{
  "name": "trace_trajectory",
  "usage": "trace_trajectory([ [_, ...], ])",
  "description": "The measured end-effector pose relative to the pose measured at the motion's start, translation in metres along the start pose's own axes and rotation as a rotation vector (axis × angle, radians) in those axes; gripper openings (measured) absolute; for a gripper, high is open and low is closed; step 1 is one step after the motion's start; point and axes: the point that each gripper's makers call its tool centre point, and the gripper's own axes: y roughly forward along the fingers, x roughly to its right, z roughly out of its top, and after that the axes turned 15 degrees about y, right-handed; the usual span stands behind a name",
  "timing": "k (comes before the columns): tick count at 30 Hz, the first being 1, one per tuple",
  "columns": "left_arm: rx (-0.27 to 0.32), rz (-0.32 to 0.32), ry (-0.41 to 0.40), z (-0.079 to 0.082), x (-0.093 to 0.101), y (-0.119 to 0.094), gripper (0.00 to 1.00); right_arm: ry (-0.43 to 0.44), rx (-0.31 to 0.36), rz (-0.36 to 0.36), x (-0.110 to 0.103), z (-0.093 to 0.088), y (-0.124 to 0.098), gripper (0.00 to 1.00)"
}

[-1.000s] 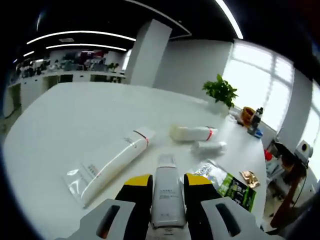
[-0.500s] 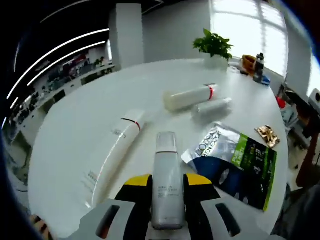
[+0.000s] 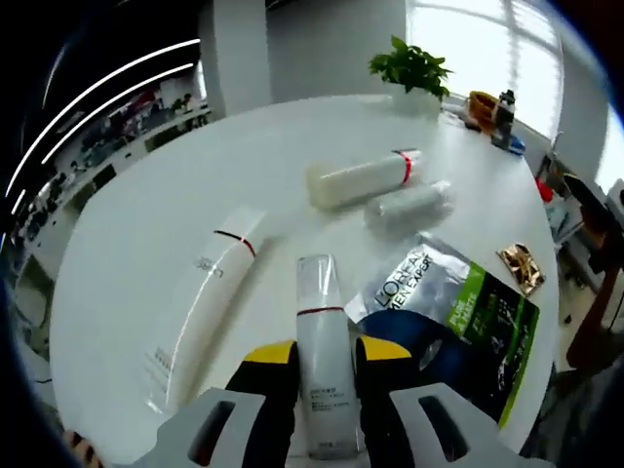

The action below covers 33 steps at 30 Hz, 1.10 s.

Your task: Arrange the skincare products in the storage area until every visible bottle or jar stands upright without overlapping.

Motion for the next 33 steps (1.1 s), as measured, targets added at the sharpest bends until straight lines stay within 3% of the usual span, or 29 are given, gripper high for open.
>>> trace_trajectory([
  [5, -0.048, 0.021, 0.003, -0.003, 0.005, -0.003, 0.22, -0.006, 0.010, -0.003, -0.002, 0.004, -0.003, 0.98],
  [6, -0.074, 0.013, -0.040, -0.006, 0.010, -0.005, 0.21, -0.009, 0.010, -0.002, -0.003, 0.004, -0.004, 0.98],
  [14, -0.047, -0.075, -0.169, -0.006, 0.021, -0.013, 0.21, -0.015, 0.007, -0.008, -0.004, 0.005, -0.004, 0.98],
  [25, 0.148, -0.244, -0.354, 0.022, 0.031, -0.037, 0.21, -0.007, -0.002, 0.009, -0.008, 0.002, 0.000, 0.98],
  [30, 0.193, -0.245, -0.374, 0.024, 0.029, -0.041, 0.21, -0.005, -0.011, 0.023, -0.012, 0.002, 0.008, 0.98],
  [33, 0.253, -0.241, -0.394, 0.031, 0.022, -0.045, 0.21, -0.004, -0.016, 0.044, -0.018, 0.003, 0.014, 0.98],
])
